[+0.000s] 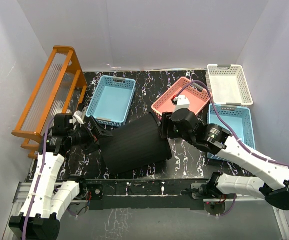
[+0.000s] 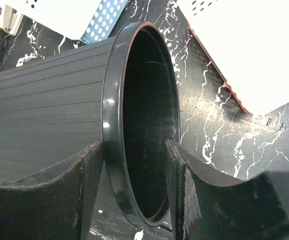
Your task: Turn the large container upside down
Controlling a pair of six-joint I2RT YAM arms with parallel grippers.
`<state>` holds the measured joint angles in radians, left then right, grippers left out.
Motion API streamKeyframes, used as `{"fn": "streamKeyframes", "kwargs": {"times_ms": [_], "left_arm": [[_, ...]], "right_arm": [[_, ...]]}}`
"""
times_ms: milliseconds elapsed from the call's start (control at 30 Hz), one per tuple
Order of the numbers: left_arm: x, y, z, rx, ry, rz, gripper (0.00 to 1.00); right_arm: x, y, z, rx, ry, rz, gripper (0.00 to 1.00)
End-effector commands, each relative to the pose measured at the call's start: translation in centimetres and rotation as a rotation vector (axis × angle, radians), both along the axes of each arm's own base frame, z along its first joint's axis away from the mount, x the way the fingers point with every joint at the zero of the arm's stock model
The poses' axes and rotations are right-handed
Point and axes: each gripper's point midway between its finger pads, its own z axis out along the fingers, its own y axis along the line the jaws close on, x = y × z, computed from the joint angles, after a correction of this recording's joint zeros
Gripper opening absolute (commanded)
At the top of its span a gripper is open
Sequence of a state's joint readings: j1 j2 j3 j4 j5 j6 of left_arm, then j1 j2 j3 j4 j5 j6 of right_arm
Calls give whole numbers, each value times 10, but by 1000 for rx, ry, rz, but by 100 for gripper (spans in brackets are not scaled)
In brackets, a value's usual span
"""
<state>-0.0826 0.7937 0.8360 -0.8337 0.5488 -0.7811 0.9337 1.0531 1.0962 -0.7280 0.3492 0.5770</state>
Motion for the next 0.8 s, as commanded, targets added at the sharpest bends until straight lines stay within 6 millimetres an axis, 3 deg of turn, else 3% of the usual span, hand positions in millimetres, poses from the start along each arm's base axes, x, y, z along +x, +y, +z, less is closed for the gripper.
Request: {"fn": "streamKeyframes", "kwargs": {"times_ms": [0,233,533,767], "left_arm": [[-3,-9,9,-65,-6,-20,97],[-1,-11,10,-79,-9,-34,97],[-3,-21,21,-158,-29,-58,97],[-4,-23,36,-168,-56,-77,97]], "right_arm": [[7,-14,33,37,-81,-63,46],[4,-9,16,16,-38,-44,44],[4,-4,13,35,-27,-38,18],[5,3,9,39,-18,-21,11]]}}
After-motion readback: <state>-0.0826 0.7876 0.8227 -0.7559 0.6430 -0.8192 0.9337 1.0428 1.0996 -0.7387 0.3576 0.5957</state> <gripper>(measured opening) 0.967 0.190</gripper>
